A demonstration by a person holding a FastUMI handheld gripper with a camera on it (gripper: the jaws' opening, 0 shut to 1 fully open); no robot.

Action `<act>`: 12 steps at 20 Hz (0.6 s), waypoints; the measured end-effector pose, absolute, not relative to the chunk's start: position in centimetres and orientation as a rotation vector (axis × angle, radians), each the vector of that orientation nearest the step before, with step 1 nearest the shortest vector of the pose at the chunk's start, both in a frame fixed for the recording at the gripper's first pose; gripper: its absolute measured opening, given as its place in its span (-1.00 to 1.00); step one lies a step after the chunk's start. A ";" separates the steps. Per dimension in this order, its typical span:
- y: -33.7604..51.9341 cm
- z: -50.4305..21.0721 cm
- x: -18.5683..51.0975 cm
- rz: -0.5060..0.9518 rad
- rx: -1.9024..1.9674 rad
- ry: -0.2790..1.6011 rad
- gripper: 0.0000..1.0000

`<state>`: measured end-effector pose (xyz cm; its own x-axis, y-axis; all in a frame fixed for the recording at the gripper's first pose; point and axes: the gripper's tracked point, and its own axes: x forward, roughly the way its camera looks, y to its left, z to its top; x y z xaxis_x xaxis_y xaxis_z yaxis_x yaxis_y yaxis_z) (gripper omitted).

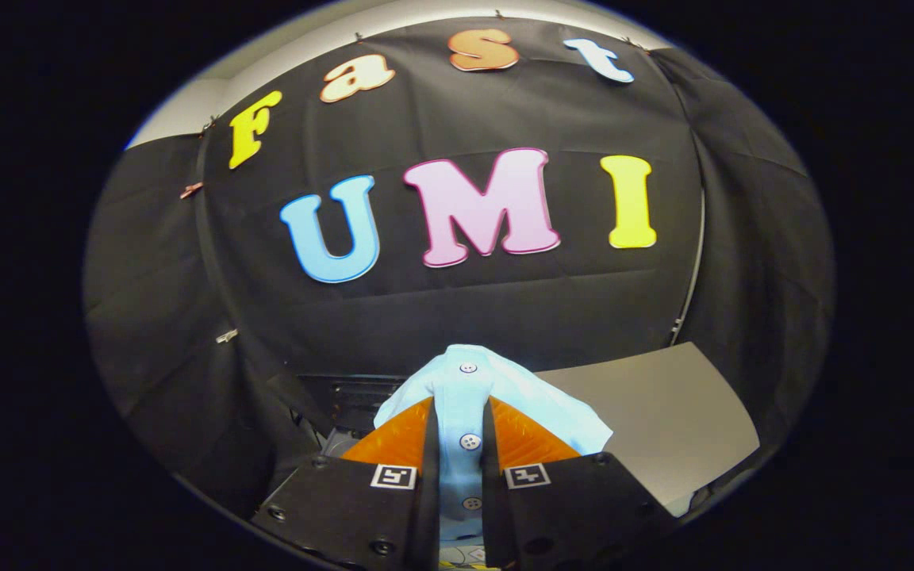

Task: Put the clothes into the washing machine and then close the washing machine lid.

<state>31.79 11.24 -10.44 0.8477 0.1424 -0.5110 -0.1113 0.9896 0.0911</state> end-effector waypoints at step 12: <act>28.4 -25.4 29.6 0.264 -0.019 0.737 -0.48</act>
